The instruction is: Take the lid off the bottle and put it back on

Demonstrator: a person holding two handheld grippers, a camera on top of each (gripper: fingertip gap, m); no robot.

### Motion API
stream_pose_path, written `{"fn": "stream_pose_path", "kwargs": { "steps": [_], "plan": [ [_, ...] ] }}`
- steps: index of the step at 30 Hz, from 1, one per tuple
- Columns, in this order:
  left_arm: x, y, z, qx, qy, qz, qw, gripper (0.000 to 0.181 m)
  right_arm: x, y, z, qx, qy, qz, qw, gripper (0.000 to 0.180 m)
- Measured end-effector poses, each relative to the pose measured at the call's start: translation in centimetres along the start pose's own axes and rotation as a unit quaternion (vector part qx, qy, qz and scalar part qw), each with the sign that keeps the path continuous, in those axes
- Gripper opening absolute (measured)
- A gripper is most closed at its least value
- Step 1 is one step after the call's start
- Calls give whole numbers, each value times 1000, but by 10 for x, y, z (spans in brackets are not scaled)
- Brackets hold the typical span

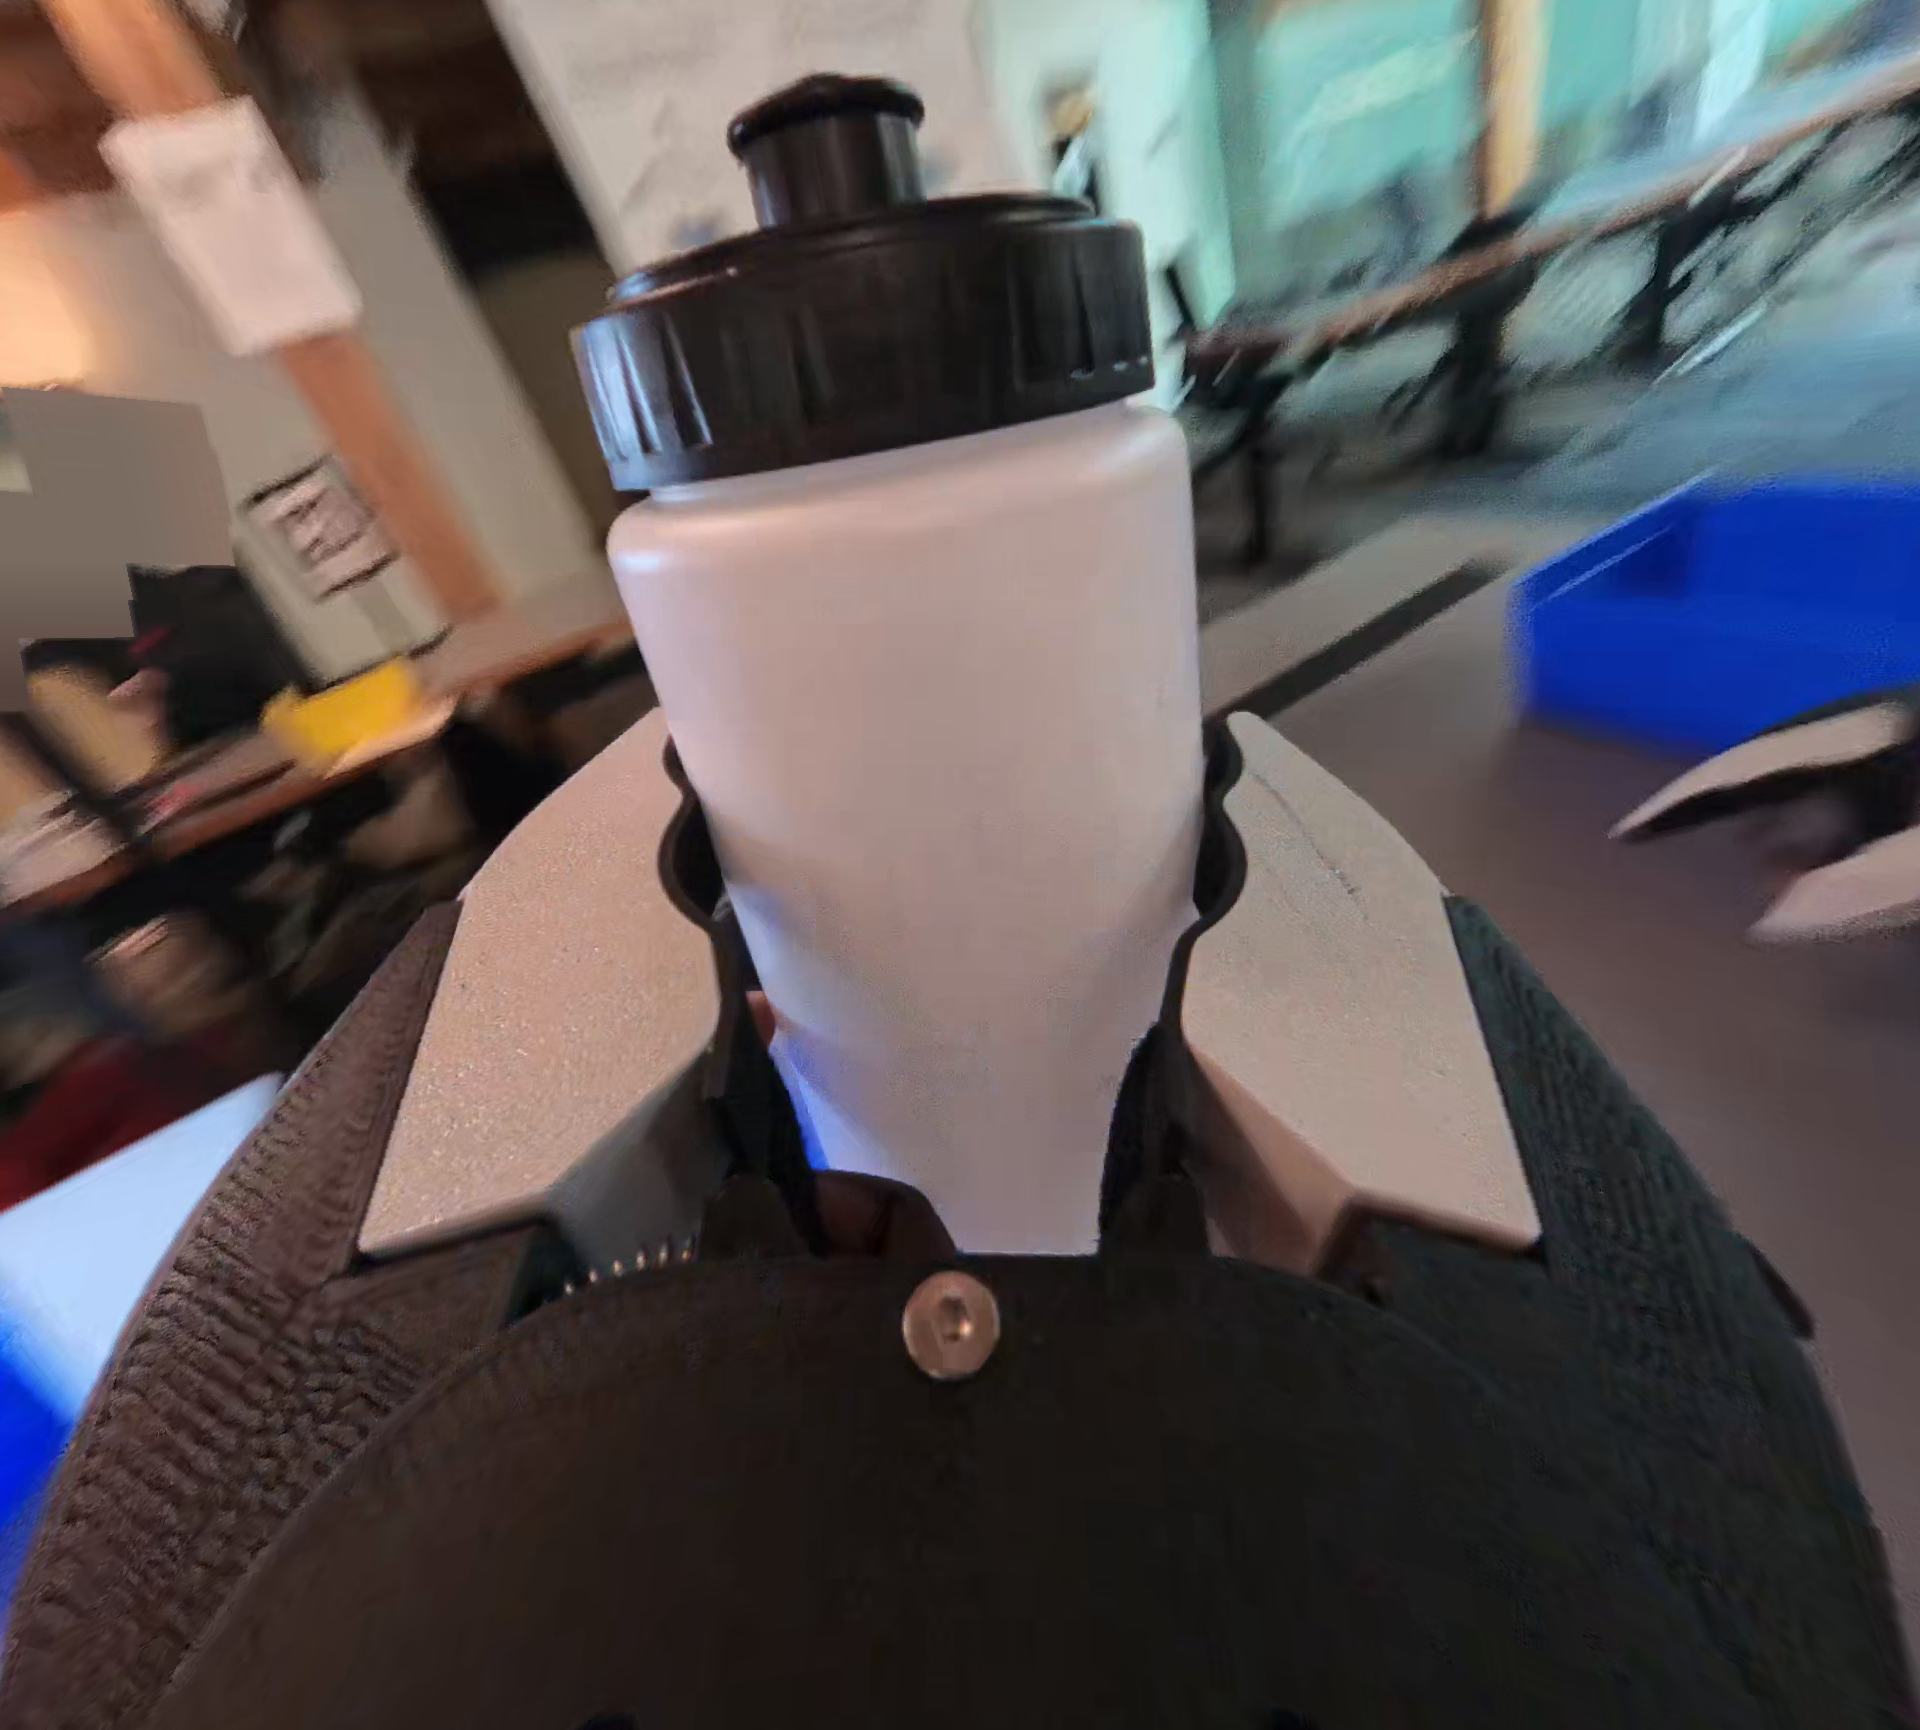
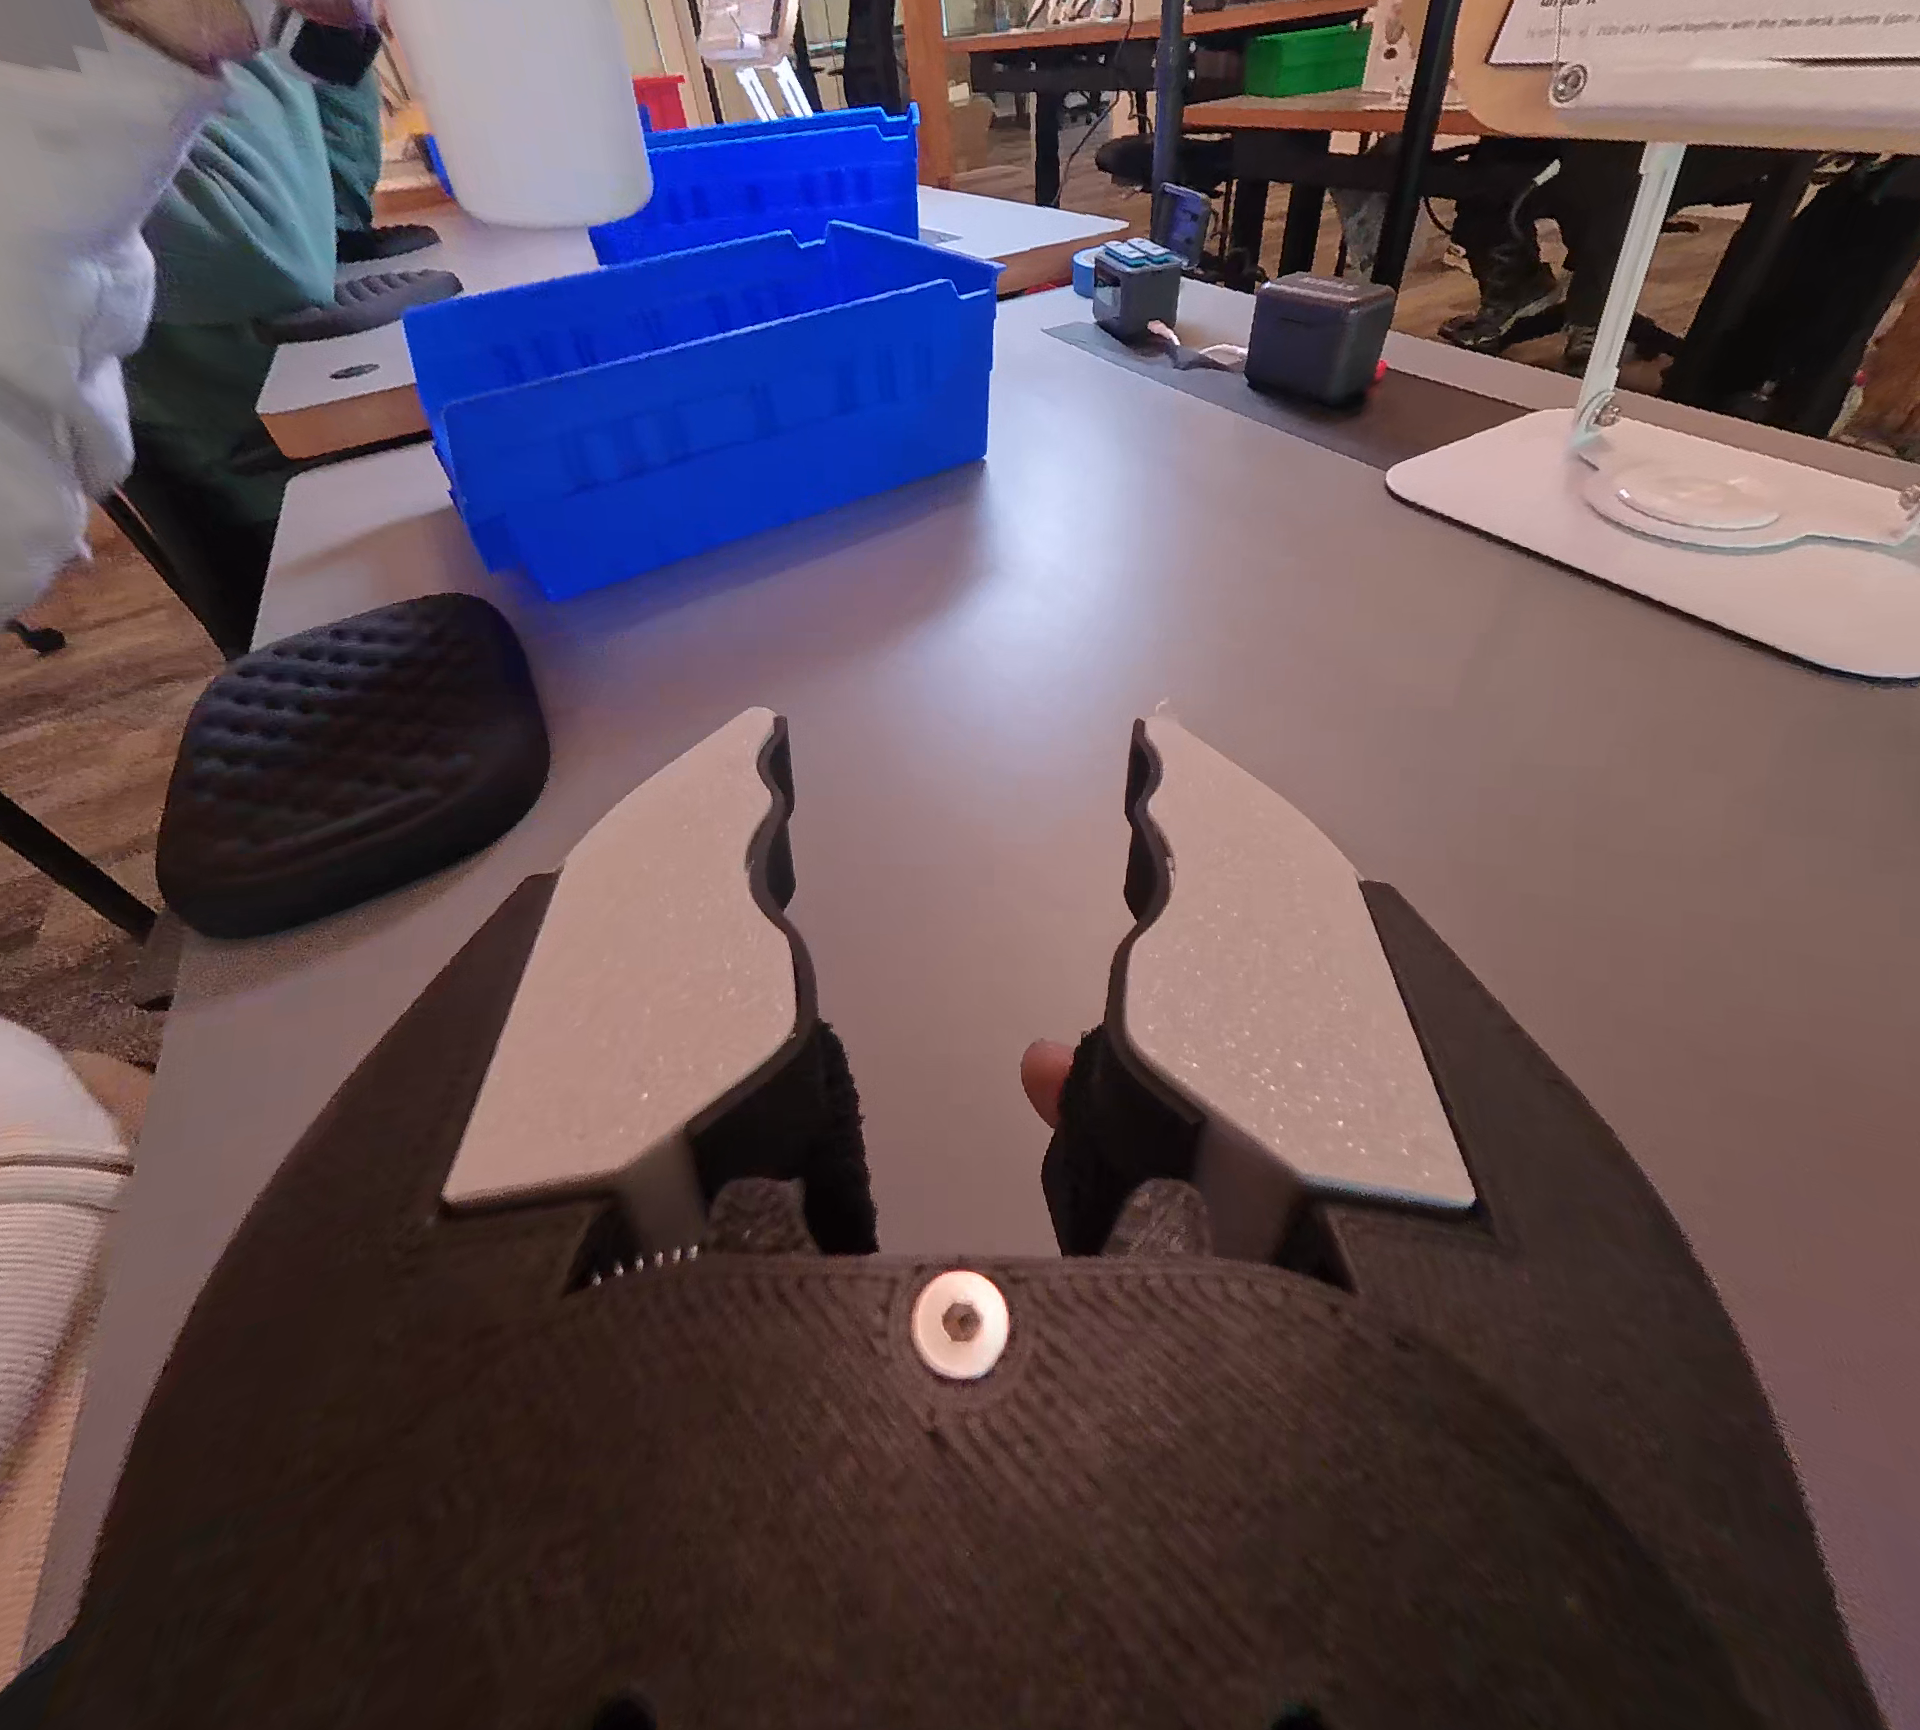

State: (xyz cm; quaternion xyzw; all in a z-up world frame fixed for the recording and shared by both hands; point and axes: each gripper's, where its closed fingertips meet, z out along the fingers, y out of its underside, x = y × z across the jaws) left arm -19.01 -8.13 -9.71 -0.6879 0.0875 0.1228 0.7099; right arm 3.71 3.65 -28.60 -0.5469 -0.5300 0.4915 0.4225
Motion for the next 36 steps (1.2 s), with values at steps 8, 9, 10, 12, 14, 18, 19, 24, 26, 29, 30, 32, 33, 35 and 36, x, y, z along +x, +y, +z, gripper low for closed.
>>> {"fn": "stream_pose_path", "kwargs": {
  "steps": [8,9,10,12,14,18,19,24,26,29,30,32,33,35,36],
  "plan": [
    [195,44,50,116,150,-72,979,90,-8,-28,-13,91,-25,-2,996,59],
    [210,59,58,108,162,-57,979,91,-10,-31,-16,102,-34,2,994,61],
    [221,72,63,99,170,-46,979,90,-12,-34,-18,111,-44,7,993,63],
    [239,89,66,88,194,-42,976,90,-17,-39,-21,125,-59,13,990,70],
    [246,93,66,84,208,-49,973,91,-22,-45,-20,134,-63,16,989,77],
    [246,93,64,93,215,-72,969,91,-43,-63,-8,137,-68,-4,988,93],
    [247,93,64,91,218,-73,969,91,-47,-67,-3,133,-64,-14,989,95],
    [251,92,62,91,232,-70,966,91,-61,-86,19,103,-31,-51,993,96],
    [253,92,61,87,237,-67,965,91,-63,-88,27,76,-21,-74,994,95],
    [256,92,60,80,246,-60,964,91,-70,-85,39,30,-29,-93,995,89],
    [257,92,60,78,247,-58,964,91,-74,-84,42,21,-37,-93,995,83],
    [256,93,59,76,251,-62,963,90,-77,-84,44,21,-42,-92,995,80],
    [256,93,59,75,253,-64,962,90,-77,-84,44,23,-45,-89,995,79],
    [256,93,59,75,257,-66,961,90,-78,-84,44,29,-48,-83,995,79],
    [256,93,59,75,260,-68,960,90,-78,-85,44,32,-49,-82,995,78]
  ]
}}
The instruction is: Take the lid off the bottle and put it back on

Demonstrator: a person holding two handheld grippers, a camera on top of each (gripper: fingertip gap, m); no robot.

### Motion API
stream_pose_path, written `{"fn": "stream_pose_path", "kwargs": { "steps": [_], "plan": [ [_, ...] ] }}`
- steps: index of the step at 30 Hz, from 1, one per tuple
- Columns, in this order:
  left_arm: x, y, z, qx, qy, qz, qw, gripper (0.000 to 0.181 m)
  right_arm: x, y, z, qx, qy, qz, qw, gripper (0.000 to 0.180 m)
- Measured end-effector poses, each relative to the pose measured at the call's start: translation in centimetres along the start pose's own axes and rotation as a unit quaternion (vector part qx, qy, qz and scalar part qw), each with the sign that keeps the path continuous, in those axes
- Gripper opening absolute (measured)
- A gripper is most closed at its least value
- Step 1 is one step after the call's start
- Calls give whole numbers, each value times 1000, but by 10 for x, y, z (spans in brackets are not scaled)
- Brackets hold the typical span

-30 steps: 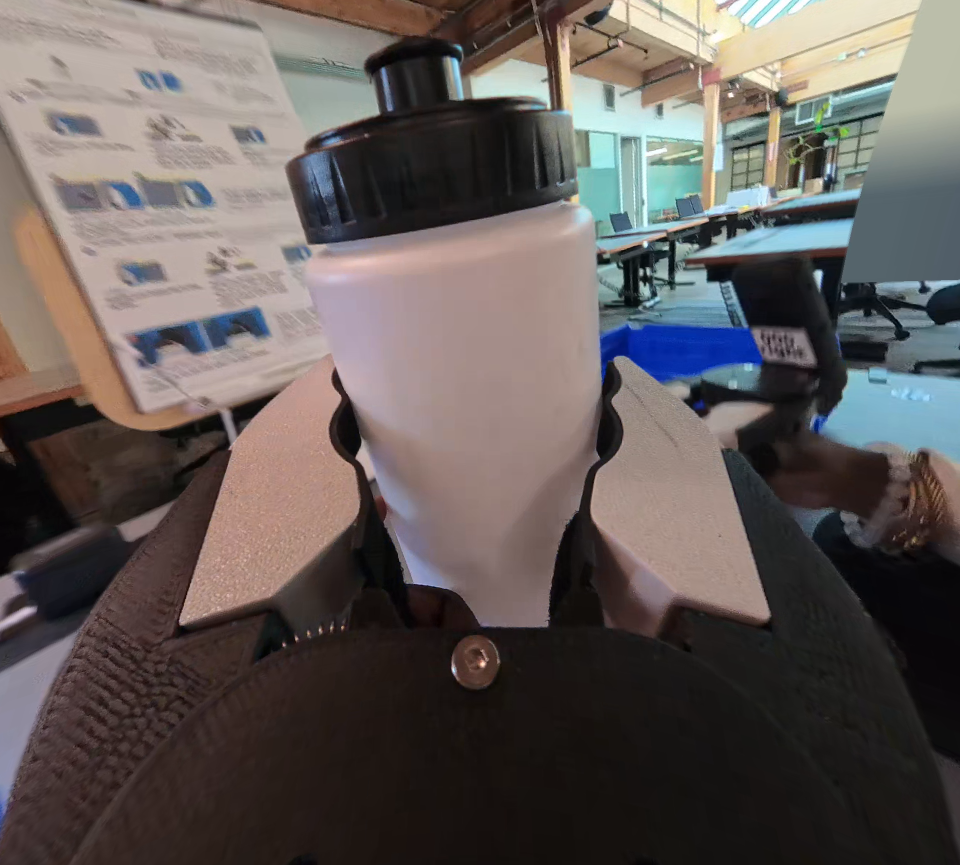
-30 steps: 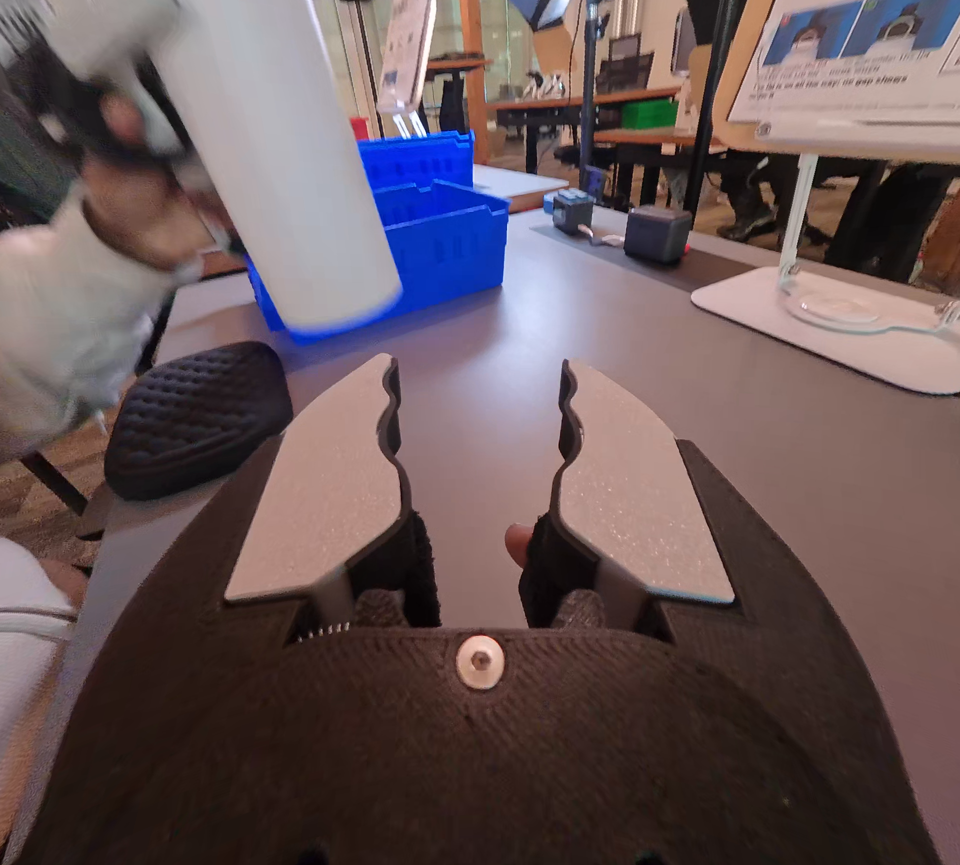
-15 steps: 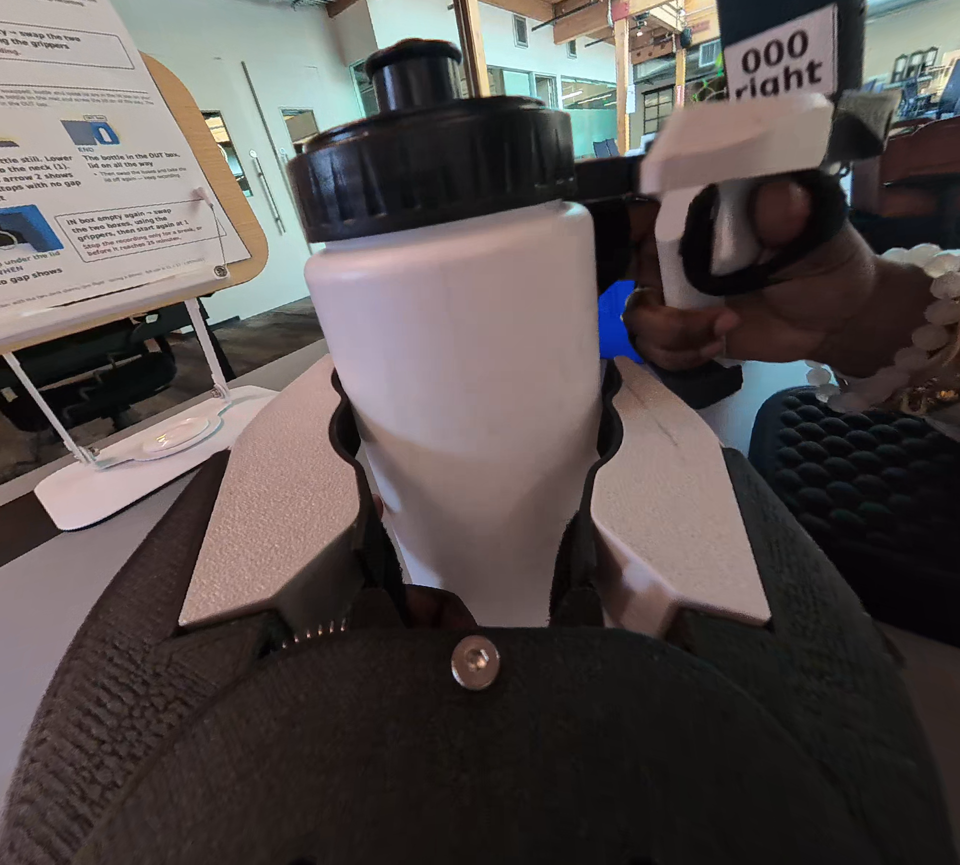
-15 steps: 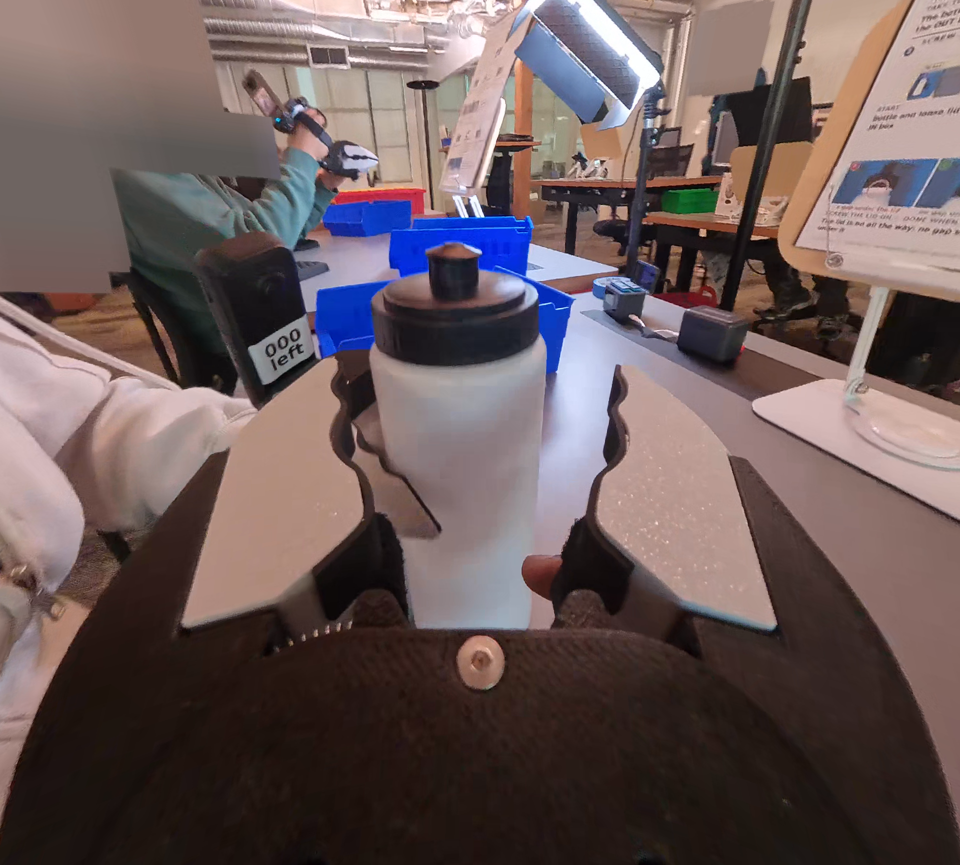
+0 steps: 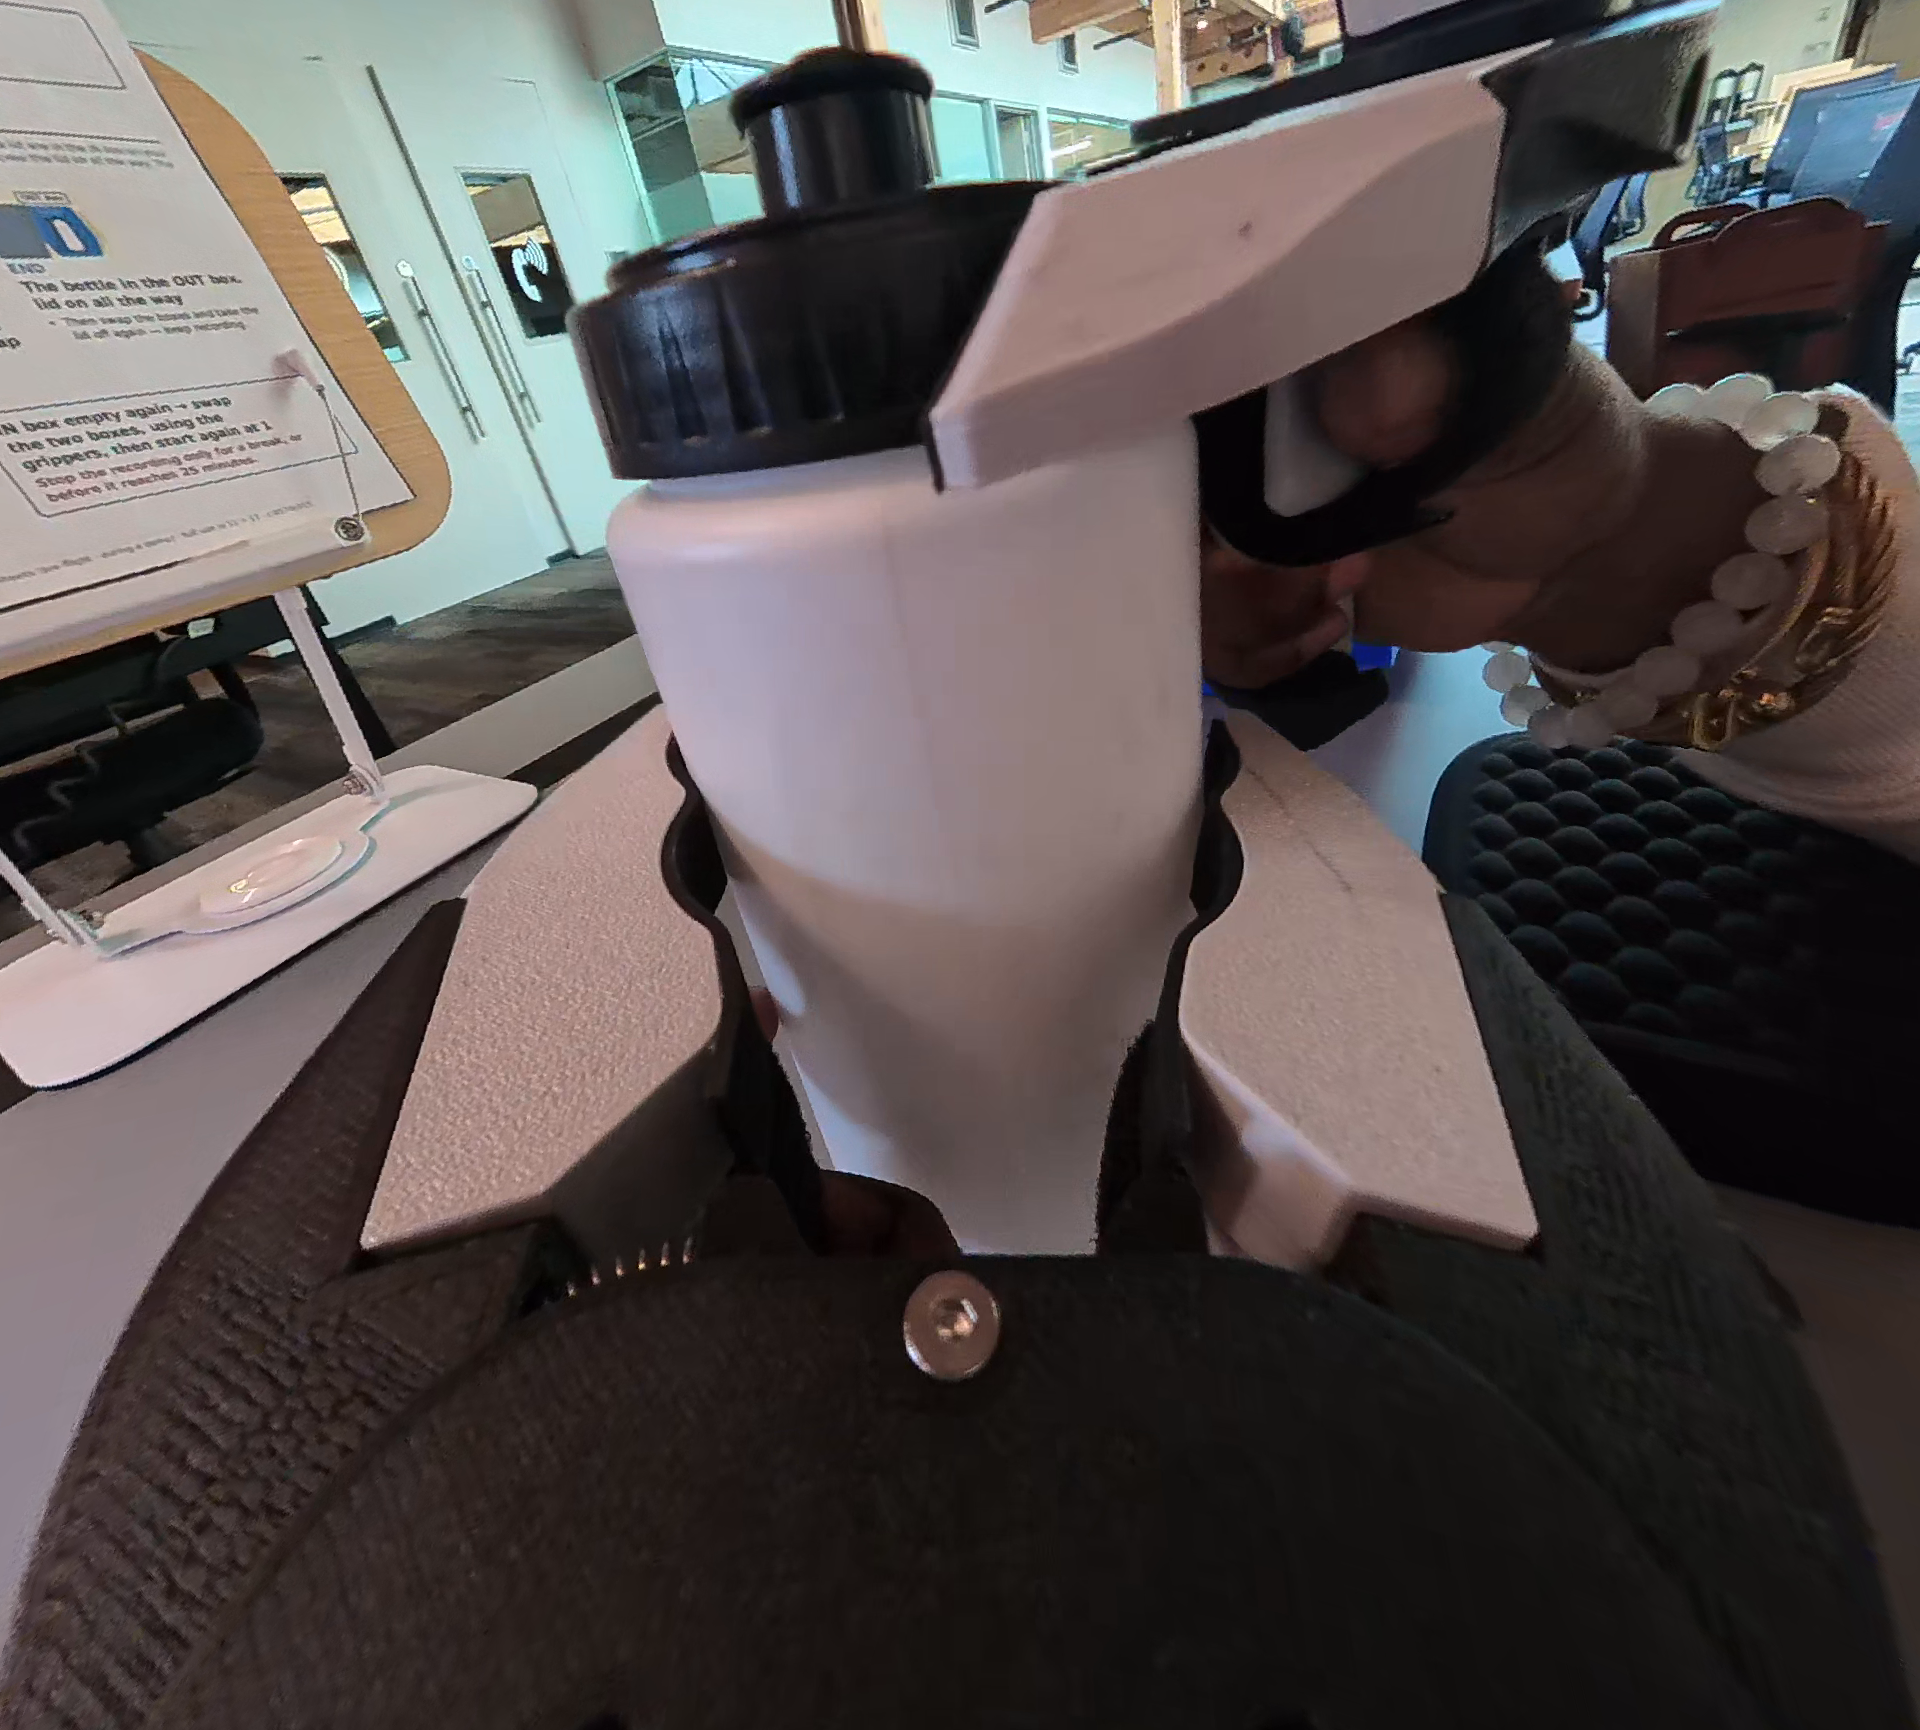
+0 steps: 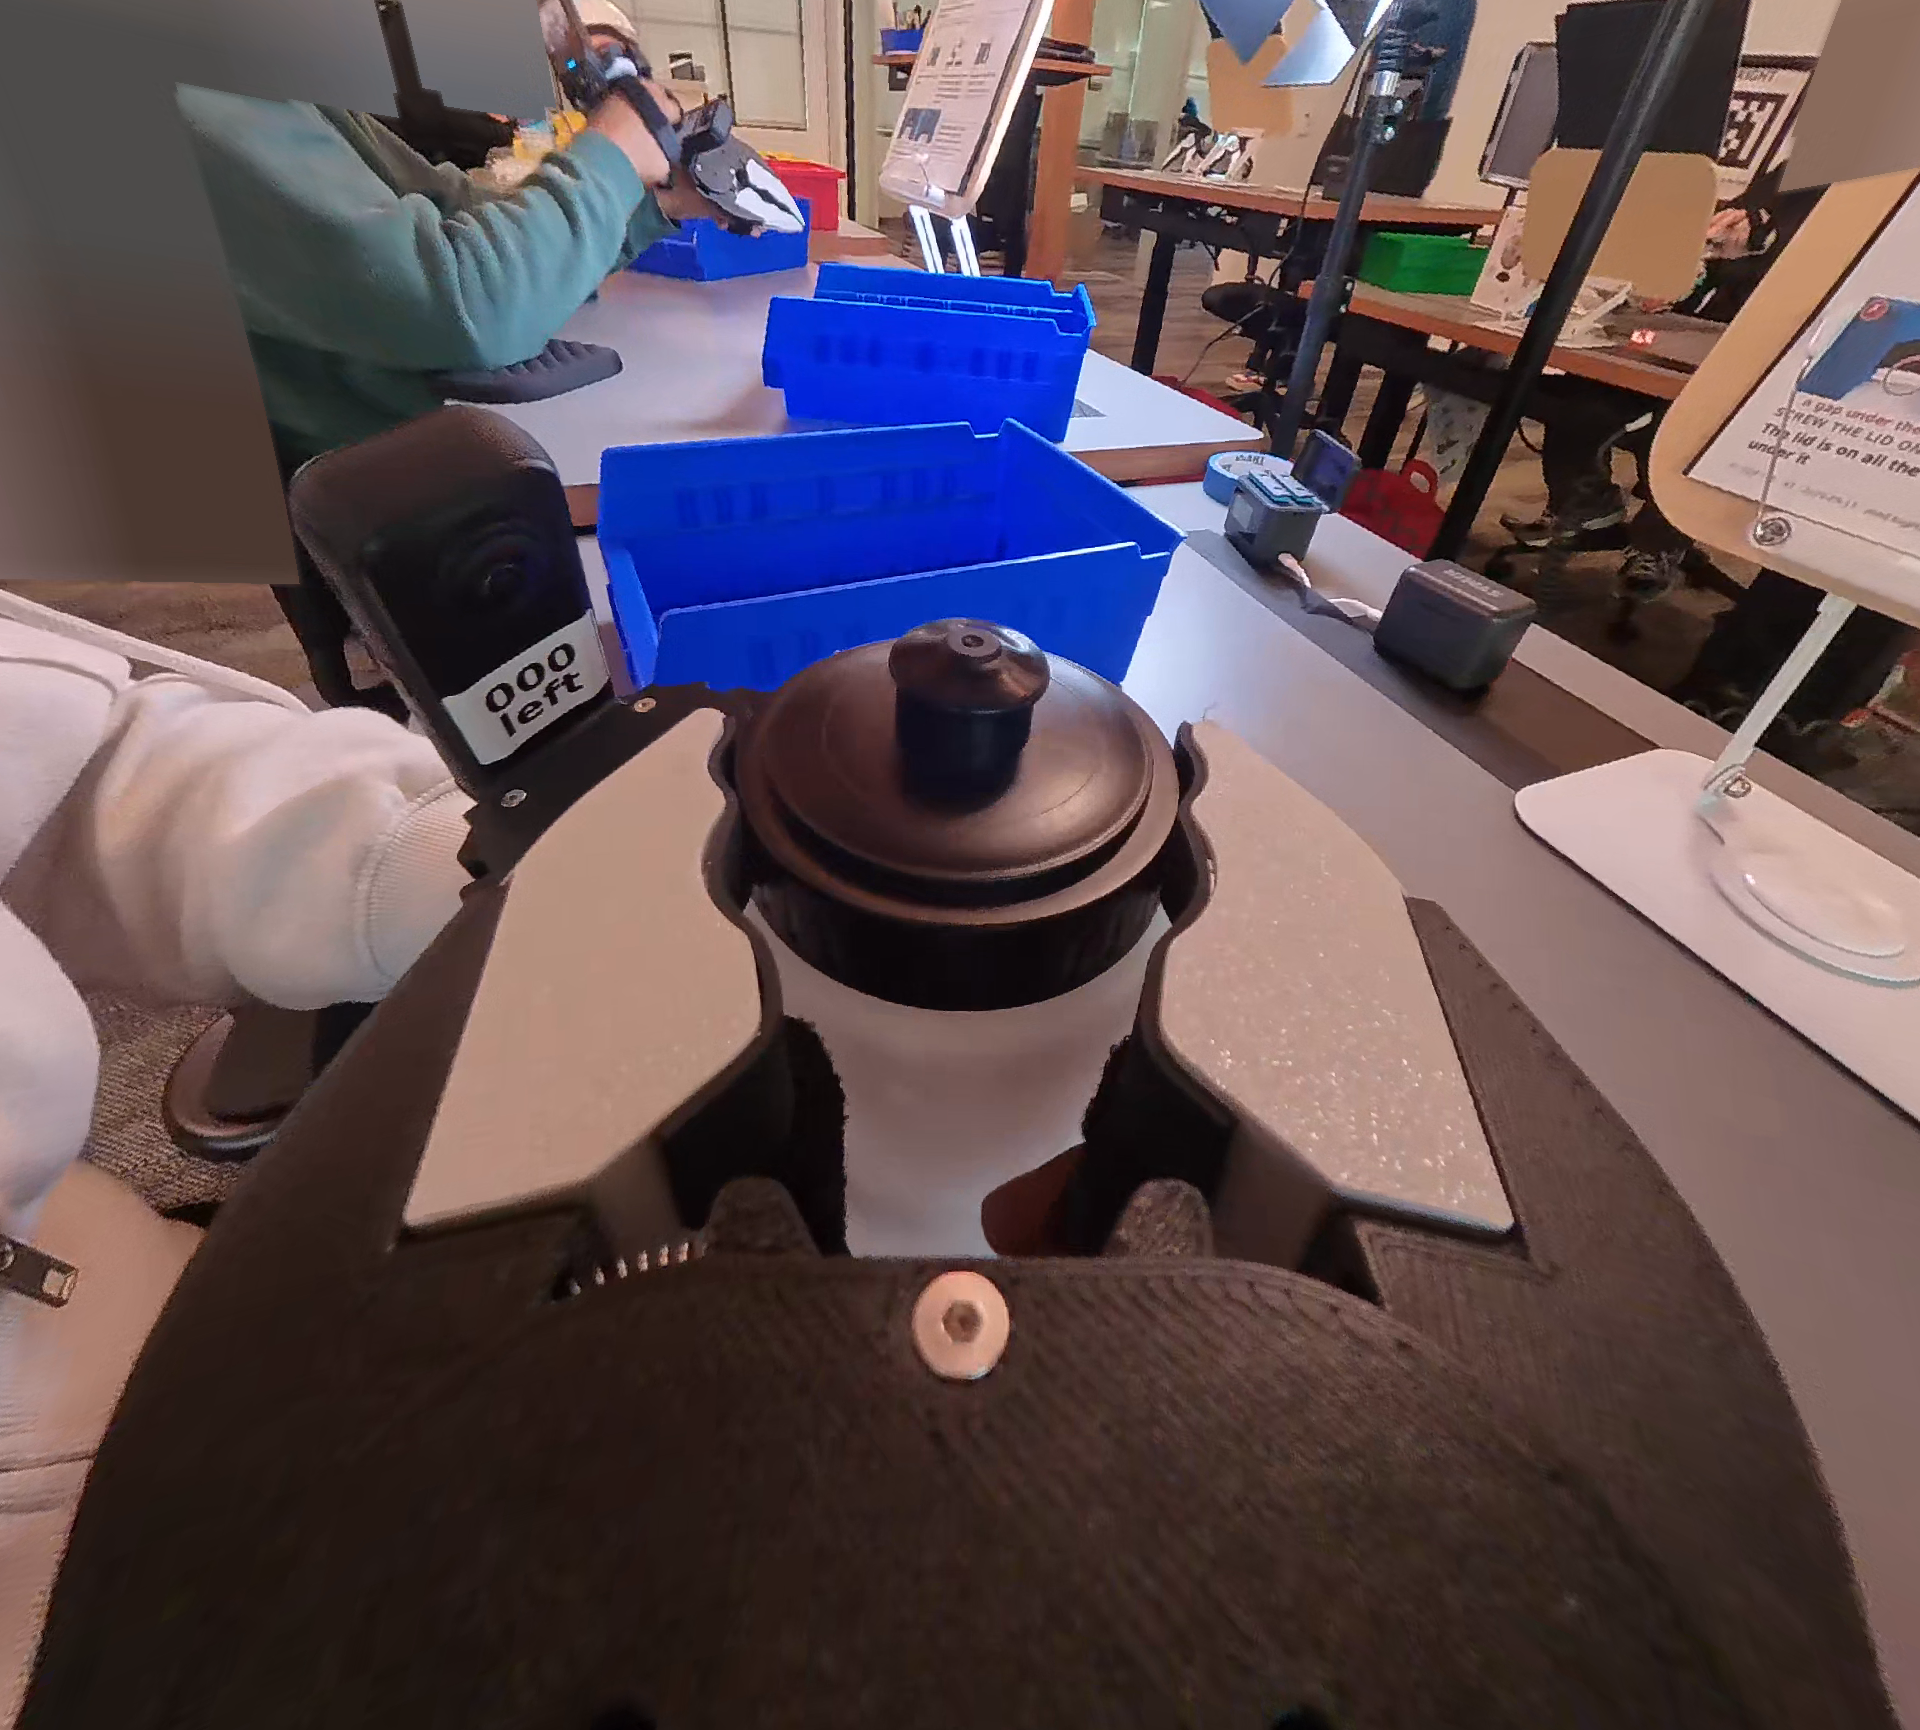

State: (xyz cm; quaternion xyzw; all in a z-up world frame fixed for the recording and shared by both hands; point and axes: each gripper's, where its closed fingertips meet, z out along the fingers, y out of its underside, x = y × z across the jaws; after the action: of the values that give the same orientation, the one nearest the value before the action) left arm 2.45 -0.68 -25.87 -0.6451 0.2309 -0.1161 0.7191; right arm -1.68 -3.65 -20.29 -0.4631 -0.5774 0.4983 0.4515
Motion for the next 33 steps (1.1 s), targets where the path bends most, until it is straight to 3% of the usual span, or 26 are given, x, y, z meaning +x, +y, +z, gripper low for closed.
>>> {"fn": "stream_pose_path", "kwargs": {
  "steps": [16,19,22,25,28,31,33],
  "plan": [
    [0,1,0,-8,38,-9,999,88,-4,0,0,6,-82,-6,997,77],
    [7,0,-1,-2,81,-12,997,88,-10,0,-4,11,-145,-15,989,77],
    [18,-3,-2,8,131,-16,991,88,-24,0,-14,23,-265,-23,964,77],
    [14,-2,-1,6,123,-28,992,89,-23,-2,-13,46,-308,-6,950,78],
    [7,-1,-1,4,84,-28,996,89,-14,-3,-6,58,-257,23,964,85],
    [4,0,0,-4,50,-21,999,89,2,-2,-6,47,-125,41,990,106],
    [1,0,0,-8,31,-21,999,89,5,-5,-13,54,-40,47,997,102]
  ]
}}
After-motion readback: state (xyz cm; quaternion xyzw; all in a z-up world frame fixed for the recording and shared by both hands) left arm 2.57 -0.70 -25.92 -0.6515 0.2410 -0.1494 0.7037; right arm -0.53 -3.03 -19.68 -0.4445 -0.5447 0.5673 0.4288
